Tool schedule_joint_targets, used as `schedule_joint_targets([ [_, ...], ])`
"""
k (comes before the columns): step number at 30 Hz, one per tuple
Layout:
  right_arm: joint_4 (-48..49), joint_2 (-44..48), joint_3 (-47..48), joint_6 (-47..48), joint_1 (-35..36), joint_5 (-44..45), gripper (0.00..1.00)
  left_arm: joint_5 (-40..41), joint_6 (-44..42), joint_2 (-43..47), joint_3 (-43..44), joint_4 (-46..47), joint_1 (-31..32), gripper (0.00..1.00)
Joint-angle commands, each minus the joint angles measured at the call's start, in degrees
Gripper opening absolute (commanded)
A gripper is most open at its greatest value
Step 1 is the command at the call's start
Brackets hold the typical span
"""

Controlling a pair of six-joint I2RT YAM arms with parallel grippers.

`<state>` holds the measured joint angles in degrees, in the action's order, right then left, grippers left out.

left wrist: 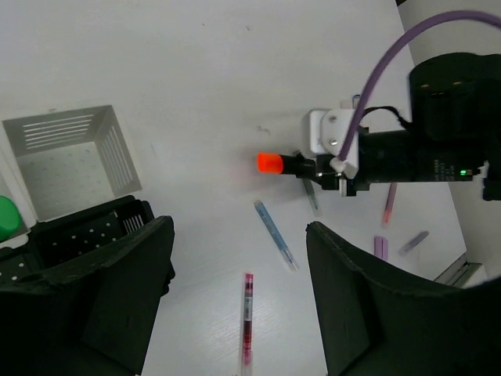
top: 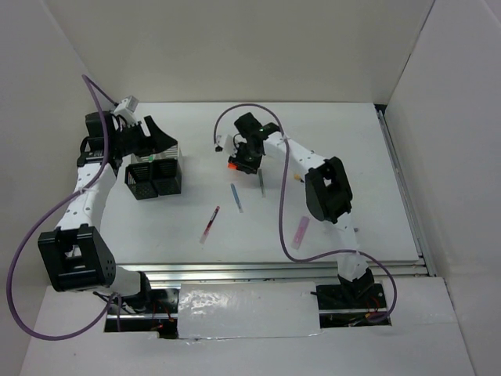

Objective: Sort the stationery into containers
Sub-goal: Pick up the pen from the center of the board.

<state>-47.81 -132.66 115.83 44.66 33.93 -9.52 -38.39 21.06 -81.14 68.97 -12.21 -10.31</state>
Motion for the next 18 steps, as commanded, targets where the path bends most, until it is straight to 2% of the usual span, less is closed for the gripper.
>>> schedule_joint_targets([
  [1, 5.6, 12.6, -1.6, -6.8, -0.3, -1.9, 0.00, -0.7, 2.2, 2.5, -0.6, 3.2, 2.2, 0.80],
  [6, 6.0, 18.6, -2.9, -13.9, 0.6, -5.1, 0.00, -0.6, 6.1, 2.0, -1.3, 4.3, 5.6, 0.79],
  [11, 5.4, 23.8, -4.9, -17.0, 2.9, -7.4, 0.00, -3.3, 12.1, 0.5, -2.7, 6.7, 7.2, 0.78],
  [15, 5.6, 26.2, -7.4, -17.6, 5.2, -7.9, 0.00, -7.8, 16.8, 0.8, -5.2, 11.6, 7.2, 0.79],
  [18, 5.4, 26.7, -7.4, -18.3, 6.8, -7.9, 0.00, -12.1, 21.2, 1.0, -7.0, 19.0, 7.2, 0.81],
])
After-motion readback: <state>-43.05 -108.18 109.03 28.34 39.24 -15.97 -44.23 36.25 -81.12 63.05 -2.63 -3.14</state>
